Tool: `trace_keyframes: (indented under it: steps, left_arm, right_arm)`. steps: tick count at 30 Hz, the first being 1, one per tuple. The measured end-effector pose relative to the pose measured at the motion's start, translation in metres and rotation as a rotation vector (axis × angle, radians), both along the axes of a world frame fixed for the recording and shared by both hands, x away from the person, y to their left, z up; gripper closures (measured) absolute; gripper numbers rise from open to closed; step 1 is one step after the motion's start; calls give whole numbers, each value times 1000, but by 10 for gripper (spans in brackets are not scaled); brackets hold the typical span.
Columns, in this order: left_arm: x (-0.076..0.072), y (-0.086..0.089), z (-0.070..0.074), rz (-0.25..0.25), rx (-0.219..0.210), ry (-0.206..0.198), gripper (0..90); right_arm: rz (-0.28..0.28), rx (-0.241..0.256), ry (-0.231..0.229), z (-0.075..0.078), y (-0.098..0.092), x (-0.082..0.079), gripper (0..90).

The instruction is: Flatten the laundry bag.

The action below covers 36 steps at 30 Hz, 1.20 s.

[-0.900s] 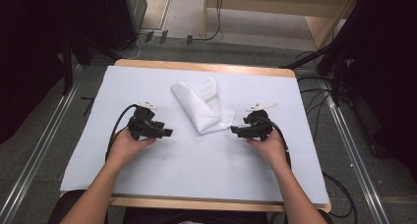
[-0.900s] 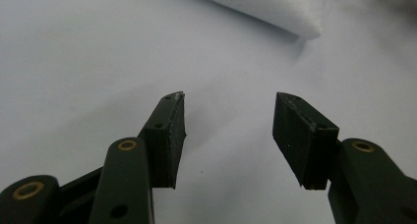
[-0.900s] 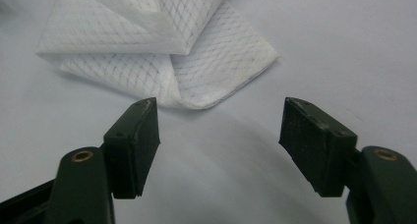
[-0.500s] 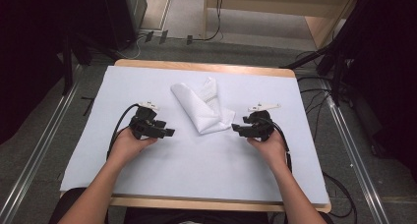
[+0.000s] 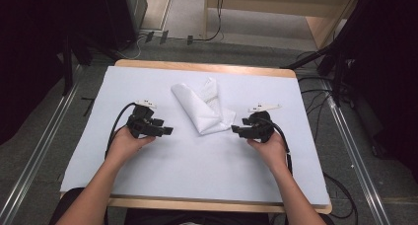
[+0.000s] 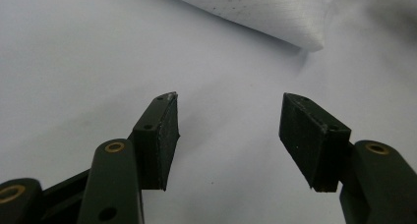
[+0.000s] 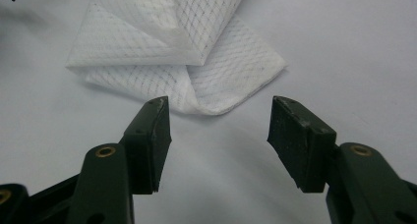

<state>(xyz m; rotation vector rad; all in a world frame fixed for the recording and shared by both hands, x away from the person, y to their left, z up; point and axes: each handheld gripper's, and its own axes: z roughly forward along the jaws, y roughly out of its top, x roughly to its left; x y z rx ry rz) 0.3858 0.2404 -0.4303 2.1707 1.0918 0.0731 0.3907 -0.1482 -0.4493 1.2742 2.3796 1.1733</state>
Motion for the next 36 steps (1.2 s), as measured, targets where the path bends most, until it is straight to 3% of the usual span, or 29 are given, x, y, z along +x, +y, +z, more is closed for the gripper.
trace_keyframes:
  steps: [21, 25, 29, 36]
  left_arm:
    - [0, 2, 1, 1, 9, 4, 394]
    - [0, 2, 1, 4, 8, 3, 392]
    - [-1, 3, 2, 4, 8, 1, 391]
    - [-6, 6, 5, 17, 8, -9, 388]
  right_arm:
    - [5, -2, -3, 1, 2, -1, 466]
    - [1, -1, -6, 3, 1, -1, 491]
    - [-11, 19, -1, 4, 2, 1, 582]
    - [-5, 26, -4, 12, 15, 9, 613]
